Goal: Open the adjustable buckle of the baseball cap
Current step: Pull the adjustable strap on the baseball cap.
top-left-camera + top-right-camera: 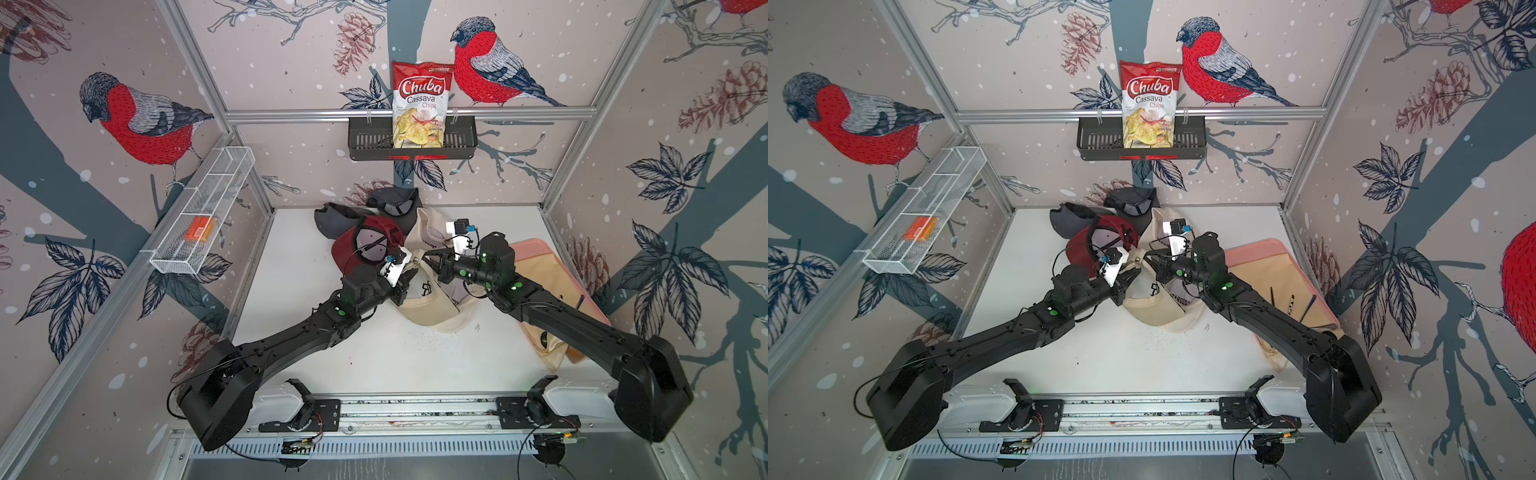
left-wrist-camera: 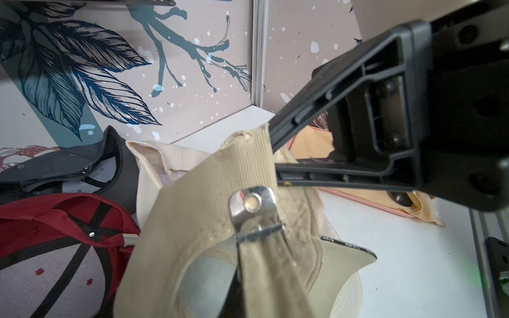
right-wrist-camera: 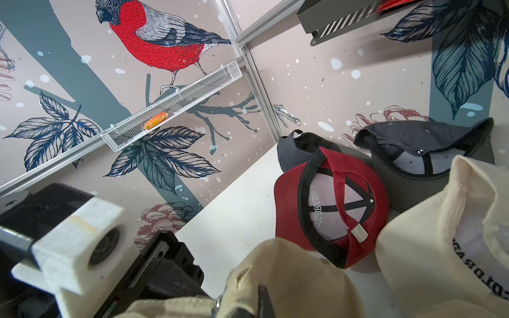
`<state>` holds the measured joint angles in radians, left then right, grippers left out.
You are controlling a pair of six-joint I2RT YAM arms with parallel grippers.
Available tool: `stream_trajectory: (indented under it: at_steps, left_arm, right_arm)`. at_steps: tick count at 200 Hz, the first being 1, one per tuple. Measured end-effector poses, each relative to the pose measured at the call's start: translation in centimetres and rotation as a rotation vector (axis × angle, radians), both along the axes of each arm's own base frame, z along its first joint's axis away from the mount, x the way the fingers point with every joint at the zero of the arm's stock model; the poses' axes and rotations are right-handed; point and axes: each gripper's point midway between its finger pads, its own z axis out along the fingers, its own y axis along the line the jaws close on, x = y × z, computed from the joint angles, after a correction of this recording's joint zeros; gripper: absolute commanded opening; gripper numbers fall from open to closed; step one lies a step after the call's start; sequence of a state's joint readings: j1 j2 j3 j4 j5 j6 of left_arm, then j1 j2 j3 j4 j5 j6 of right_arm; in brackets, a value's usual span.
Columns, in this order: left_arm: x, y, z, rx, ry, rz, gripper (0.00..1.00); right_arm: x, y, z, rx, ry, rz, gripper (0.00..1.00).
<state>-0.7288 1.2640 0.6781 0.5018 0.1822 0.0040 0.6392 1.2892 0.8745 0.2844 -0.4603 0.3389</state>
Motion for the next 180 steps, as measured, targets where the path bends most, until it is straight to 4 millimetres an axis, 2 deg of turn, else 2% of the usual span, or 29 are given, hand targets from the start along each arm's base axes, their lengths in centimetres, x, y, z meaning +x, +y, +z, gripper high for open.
stream_trajectory:
  at_steps: [32, 49, 98, 150, 180]
  left_arm:
    - [-0.5, 0.5, 0.7, 0.003, -0.008, -0.002, 0.0]
    - [-1.0, 0.7, 1.3, 0.001, -0.018, -0.009, 0.0]
    - [-2.6, 1.1, 3.1, 0.002, -0.017, -0.056, 0.0]
    - [-3.4, 0.7, 3.5, 0.018, 0.015, -0.107, 0.0]
    - [-3.6, 0.5, 3.7, 0.029, 0.026, -0.131, 0.0]
  right_arm:
    - [0.0, -0.2, 0.0, -0.013, -0.007, 0.002, 0.01]
    - [0.0, -0.2, -0.3, -0.025, -0.007, 0.003, 0.16]
    - [0.4, -1.1, 0.0, -0.134, -0.107, -0.033, 0.42]
    - [-2.0, -0.5, -0.5, -0.276, -0.307, 0.001, 0.53]
    - [-2.3, -1.0, -1.4, -0.338, -0.389, -0.021, 0.56]
